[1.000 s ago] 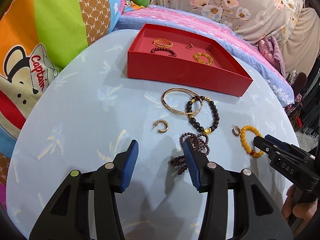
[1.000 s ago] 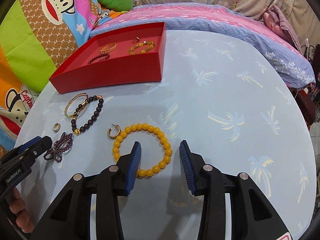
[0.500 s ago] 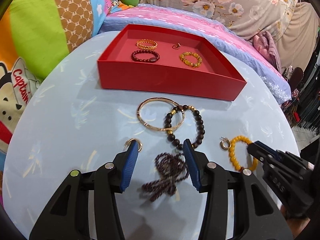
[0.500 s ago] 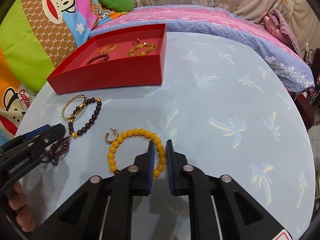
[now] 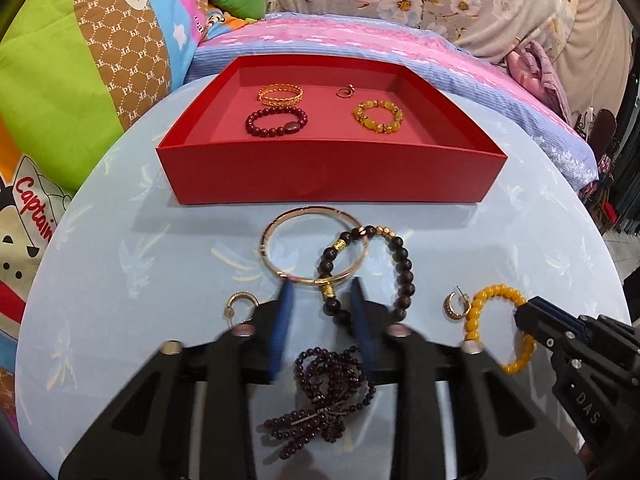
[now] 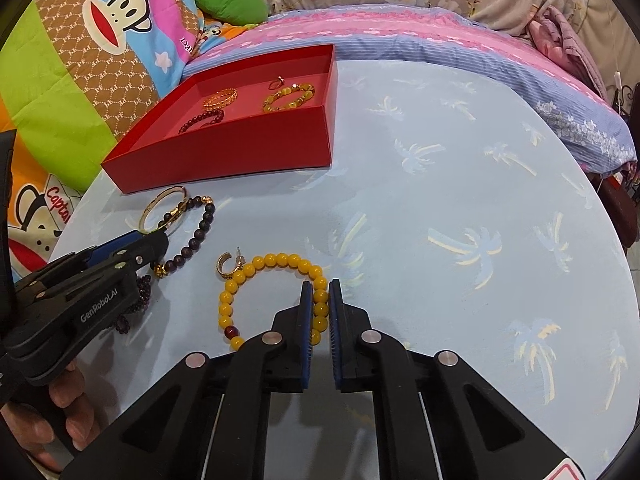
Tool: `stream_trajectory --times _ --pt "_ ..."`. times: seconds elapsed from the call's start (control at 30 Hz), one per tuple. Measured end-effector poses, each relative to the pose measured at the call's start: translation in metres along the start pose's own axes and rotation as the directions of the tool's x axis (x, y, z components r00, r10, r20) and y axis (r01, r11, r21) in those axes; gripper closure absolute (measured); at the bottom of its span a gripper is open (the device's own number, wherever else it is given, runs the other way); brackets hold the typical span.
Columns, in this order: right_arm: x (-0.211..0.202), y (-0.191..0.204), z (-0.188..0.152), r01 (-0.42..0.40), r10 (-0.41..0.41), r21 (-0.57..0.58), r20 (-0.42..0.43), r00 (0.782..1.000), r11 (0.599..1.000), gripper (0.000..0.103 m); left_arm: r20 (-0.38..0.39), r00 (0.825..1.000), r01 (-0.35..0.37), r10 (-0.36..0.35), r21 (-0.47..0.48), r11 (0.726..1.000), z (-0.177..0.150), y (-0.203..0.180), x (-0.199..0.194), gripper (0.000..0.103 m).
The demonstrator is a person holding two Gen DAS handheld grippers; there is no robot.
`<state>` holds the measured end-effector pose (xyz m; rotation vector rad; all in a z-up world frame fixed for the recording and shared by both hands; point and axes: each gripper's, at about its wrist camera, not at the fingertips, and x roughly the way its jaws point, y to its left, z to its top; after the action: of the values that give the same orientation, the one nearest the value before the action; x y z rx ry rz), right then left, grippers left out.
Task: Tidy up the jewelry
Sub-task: 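Grasp the orange bead bracelet with the right tool while the left tool grasps the black bead bracelet, then lift both held bracelets off the table toward the red tray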
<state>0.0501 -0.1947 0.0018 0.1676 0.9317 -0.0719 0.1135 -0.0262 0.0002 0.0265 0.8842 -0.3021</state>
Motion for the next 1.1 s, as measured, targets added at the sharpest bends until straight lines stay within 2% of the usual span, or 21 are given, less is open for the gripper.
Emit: stream_trajectory --times 0.03,0.2,0.4,0.57,0.7,1.1 --pt "0.0 0.0 0.0 -0.001 0.001 0.0 0.0 1.0 1.0 0.095 -0.001 1.0 0.006 -0.006 -0.002 1.0 0.0 0.001 0.0 0.093" --pt "-0.001 -0.001 0.0 -0.011 0.011 0.002 -0.003 1.0 1.0 0.095 -0.002 1.0 0.019 -0.019 0.008 1.0 -0.001 0.001 -0.001 0.095" --pt "-0.006 0.0 0.0 -0.034 0.034 0.011 -0.004 0.999 0.999 0.095 -0.018 0.997 0.07 -0.07 -0.029 0.997 -0.003 0.006 -0.012 0.096" --pt "-0.021 0.005 0.004 -0.047 0.047 0.004 0.027 0.999 0.999 0.095 -0.018 0.992 0.124 -0.125 -0.048 0.991 -0.001 0.007 -0.029 0.095" --pt "-0.036 0.01 0.009 -0.057 0.057 -0.006 0.059 0.997 0.998 0.095 0.0 0.987 0.164 -0.164 -0.048 0.985 0.002 0.005 -0.047 0.096" --pt "-0.077 0.021 0.02 -0.069 0.073 -0.036 0.14 0.987 0.997 0.096 0.086 0.972 0.22 -0.218 -0.021 0.975 0.016 -0.003 -0.096 0.096"
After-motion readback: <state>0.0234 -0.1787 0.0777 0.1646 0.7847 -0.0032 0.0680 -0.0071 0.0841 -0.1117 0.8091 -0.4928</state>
